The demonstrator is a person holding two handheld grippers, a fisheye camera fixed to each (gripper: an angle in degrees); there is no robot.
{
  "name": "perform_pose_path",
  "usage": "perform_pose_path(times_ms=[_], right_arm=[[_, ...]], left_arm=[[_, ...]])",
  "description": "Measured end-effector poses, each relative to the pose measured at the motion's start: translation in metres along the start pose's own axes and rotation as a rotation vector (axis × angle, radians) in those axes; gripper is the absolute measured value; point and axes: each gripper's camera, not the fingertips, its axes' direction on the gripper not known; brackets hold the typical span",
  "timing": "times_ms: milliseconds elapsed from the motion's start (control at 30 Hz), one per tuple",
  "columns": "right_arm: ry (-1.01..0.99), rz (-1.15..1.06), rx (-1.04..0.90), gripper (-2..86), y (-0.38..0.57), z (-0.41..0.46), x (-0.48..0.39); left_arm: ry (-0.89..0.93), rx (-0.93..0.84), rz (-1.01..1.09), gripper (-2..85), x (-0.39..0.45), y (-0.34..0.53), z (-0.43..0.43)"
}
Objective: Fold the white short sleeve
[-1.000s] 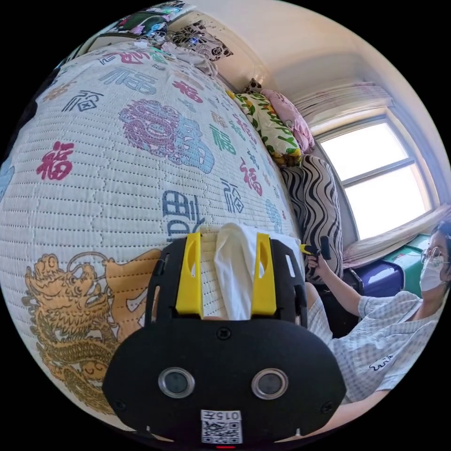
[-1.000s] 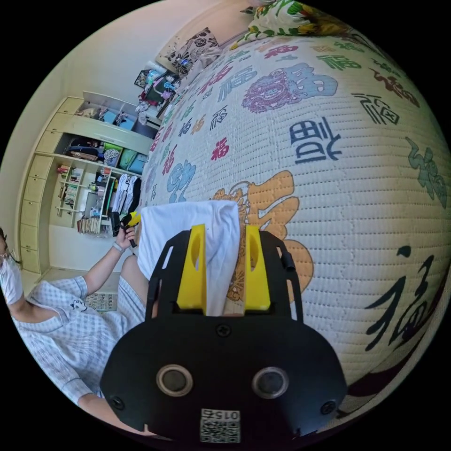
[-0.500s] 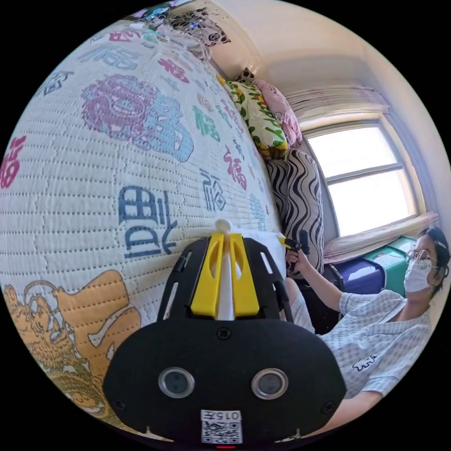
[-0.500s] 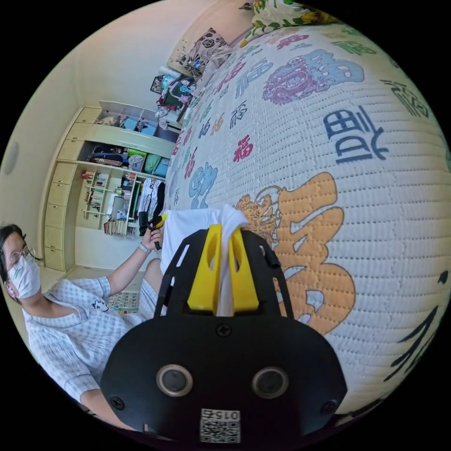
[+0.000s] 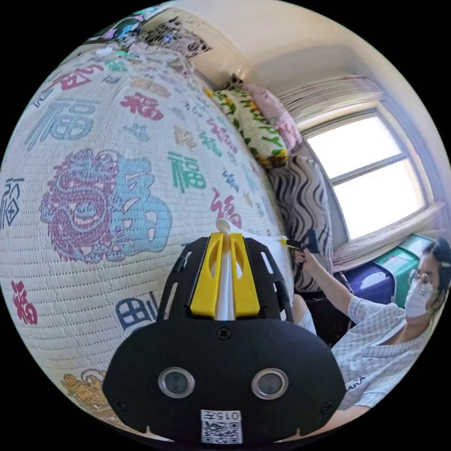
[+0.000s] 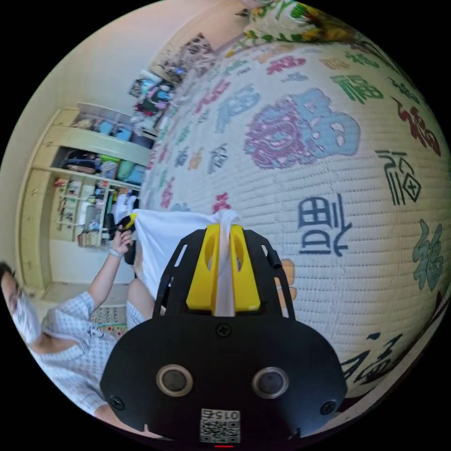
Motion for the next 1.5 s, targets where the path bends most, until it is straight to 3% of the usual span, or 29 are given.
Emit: perform_pose_path(times_ms=[100,200,433,600,700,800,1067,1167,1233,1333,1500], right_arm=[[0.057,0.065,0.034,7.3,0.006,0.016,0.002],[-0.030,-0.098,0.065,8.1,0.044,0.021,-0.029],[0.076,-0.499,-0.221,9.8,0.151,0.134,-0.131],[0.267,-0.587,-0.367,4.9,0.164,0.224,-0.148],[0.262,-0.532,-0.377,1.4,0.154,0.249,-0.145],[0.227,-0.490,-0.338,0.8,0.148,0.253,-0.147],[0.257,-0.404,-0.389,5.3,0.138,0.317,-0.156],[0.304,-0.400,-0.389,6.6,0.116,0.334,-0.181],[0.403,-0.414,-0.360,7.8,0.090,0.343,-0.213],[0.398,-0.457,-0.301,8.2,0.049,0.365,-0.259],[0.331,-0.540,-0.307,8.8,-0.019,0.445,-0.329]], left_arm=[[-0.031,0.046,-0.016,4.7,0.001,0.023,-0.014],[-0.032,0.092,0.003,8.5,0.018,0.068,-0.044],[-0.059,-0.069,-0.044,10.5,0.060,0.183,-0.015],[-0.022,-0.078,-0.109,8.8,0.060,0.217,0.022],[-0.042,-0.082,-0.141,1.4,0.062,0.226,0.033],[-0.074,-0.015,-0.133,-0.4,0.073,0.238,0.020],[-0.083,-0.007,-0.216,1.4,0.056,0.269,0.024],[-0.041,0.107,-0.275,4.9,0.054,0.284,0.013],[-0.201,0.318,-0.306,6.9,0.071,0.308,-0.015],[-0.437,0.436,-0.316,11.1,0.089,0.327,-0.028],[-0.406,0.403,-0.440,12.1,0.060,0.336,-0.017]])
